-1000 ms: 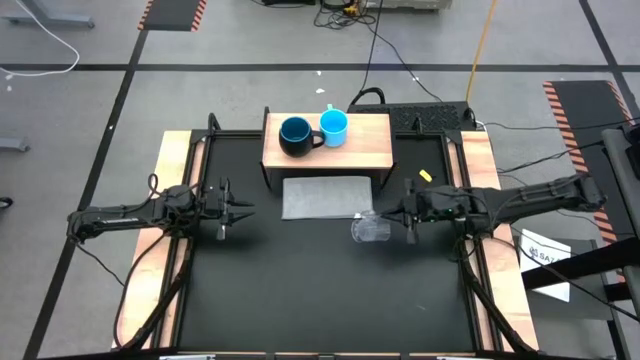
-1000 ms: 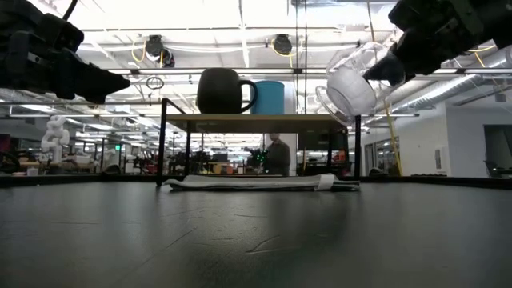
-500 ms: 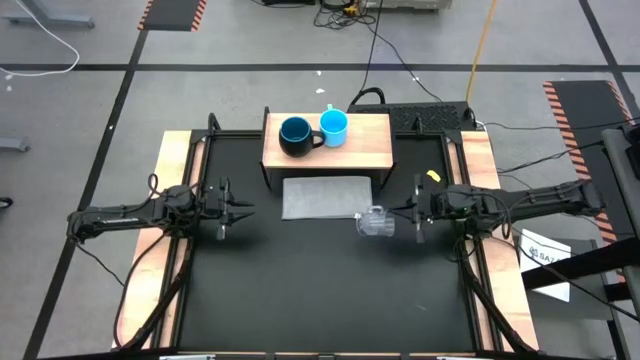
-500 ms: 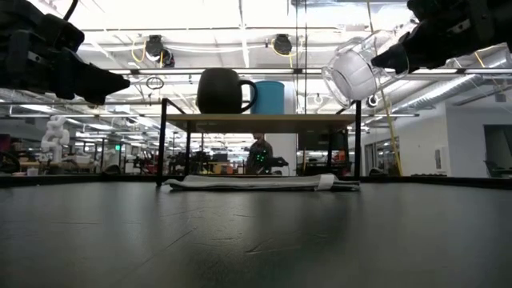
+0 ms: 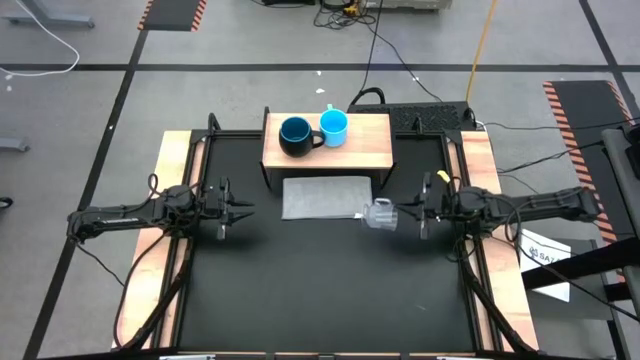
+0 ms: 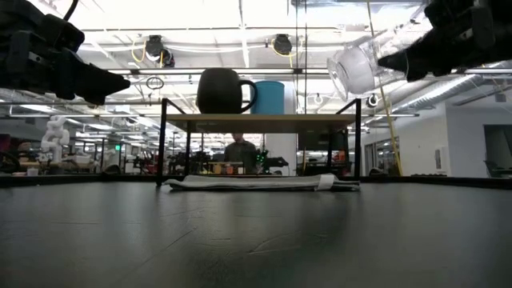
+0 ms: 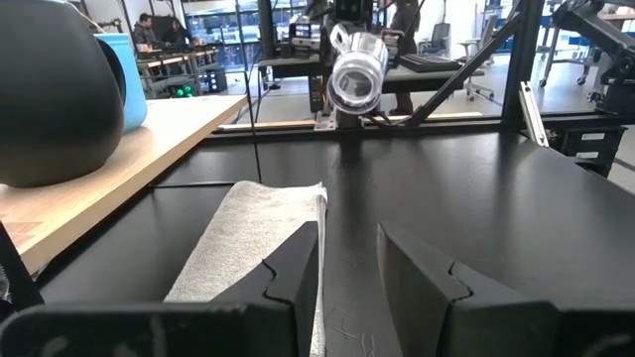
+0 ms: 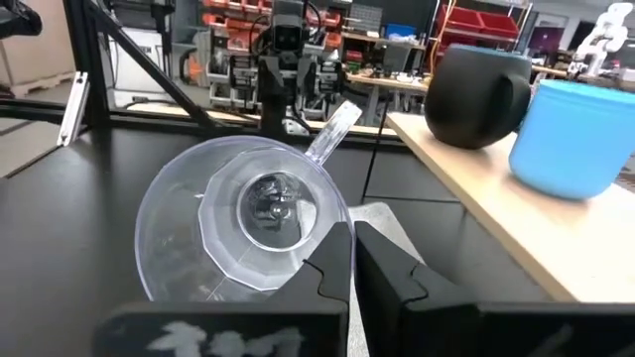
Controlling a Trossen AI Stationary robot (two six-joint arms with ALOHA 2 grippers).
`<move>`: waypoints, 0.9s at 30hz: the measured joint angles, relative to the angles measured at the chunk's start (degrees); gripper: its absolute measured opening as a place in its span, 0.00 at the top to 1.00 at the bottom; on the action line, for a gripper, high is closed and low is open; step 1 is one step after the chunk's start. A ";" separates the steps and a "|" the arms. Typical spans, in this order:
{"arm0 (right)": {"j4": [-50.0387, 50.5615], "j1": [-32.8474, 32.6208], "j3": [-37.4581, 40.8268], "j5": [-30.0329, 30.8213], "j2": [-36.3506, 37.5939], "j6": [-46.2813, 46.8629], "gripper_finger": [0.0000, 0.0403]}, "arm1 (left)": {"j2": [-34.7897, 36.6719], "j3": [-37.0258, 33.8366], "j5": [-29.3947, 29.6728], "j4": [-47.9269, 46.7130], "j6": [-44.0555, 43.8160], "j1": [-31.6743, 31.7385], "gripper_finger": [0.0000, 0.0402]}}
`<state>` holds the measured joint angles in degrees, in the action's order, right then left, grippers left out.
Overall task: Stack small to large cups/mugs on shelf
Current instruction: Put the transparent mug on the shelf
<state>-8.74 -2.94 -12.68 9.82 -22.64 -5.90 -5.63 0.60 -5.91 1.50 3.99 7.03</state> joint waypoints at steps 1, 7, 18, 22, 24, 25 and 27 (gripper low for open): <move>-0.04 0.00 0.56 0.00 0.44 0.11 1.00 | 0.00 0.00 0.00 0.00 0.00 0.00 0.73; -0.02 0.00 1.13 0.00 0.90 1.60 1.00 | 0.00 0.00 0.02 0.00 0.24 0.00 0.73; 0.49 0.00 1.13 -0.02 0.90 1.69 1.00 | 0.02 0.00 0.02 0.00 0.25 0.01 0.73; 0.38 0.00 1.13 -0.03 0.90 1.74 1.00 | 0.00 0.00 0.02 0.00 0.28 0.00 0.73; 0.35 0.00 1.13 -0.02 0.90 1.76 1.00 | 0.02 0.00 0.02 0.00 0.28 0.00 0.73; 0.13 0.00 1.13 0.02 0.90 1.76 1.00 | 0.01 0.00 0.02 -0.01 0.28 0.01 0.73; -1.74 0.00 1.13 1.40 0.86 1.74 1.00 | 0.00 0.00 0.02 0.00 0.28 0.02 0.73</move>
<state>-10.48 -2.94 -11.55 11.22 -21.78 -4.16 -5.62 0.60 -5.89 1.50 4.27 7.05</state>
